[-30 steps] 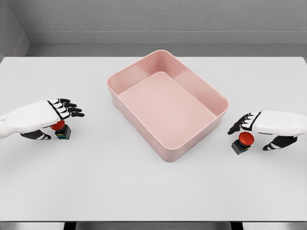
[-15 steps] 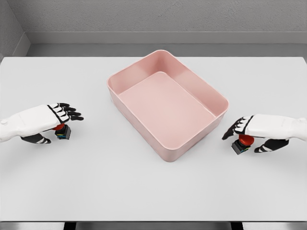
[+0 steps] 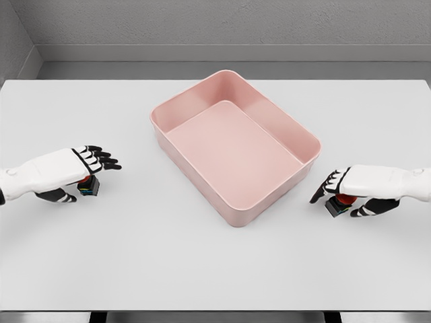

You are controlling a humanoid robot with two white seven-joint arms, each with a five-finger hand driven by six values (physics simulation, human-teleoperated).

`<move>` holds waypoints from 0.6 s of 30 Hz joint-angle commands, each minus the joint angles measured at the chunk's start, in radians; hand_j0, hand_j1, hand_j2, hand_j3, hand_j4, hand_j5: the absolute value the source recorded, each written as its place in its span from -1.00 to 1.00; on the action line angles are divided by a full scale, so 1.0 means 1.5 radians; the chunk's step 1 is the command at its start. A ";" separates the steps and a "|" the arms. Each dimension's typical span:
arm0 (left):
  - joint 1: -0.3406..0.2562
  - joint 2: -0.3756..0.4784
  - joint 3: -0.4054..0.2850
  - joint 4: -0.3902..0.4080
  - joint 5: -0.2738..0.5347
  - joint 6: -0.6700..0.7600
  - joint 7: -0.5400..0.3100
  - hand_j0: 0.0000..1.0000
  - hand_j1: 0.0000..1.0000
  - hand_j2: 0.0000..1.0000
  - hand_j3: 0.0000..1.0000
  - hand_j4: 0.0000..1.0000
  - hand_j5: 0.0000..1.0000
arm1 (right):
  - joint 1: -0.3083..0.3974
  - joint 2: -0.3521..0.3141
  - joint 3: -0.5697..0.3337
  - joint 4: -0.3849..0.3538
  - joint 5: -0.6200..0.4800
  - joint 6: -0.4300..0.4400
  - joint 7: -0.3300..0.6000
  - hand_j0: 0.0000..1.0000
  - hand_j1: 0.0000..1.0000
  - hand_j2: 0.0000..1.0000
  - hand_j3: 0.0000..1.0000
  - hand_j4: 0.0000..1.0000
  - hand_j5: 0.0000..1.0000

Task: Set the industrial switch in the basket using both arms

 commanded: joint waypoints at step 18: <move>0.000 0.002 0.005 0.000 0.004 0.000 0.002 0.38 0.38 0.38 0.38 0.38 0.38 | 0.000 0.000 -0.002 0.021 -0.004 0.001 -0.002 0.14 0.14 0.14 0.14 0.14 0.14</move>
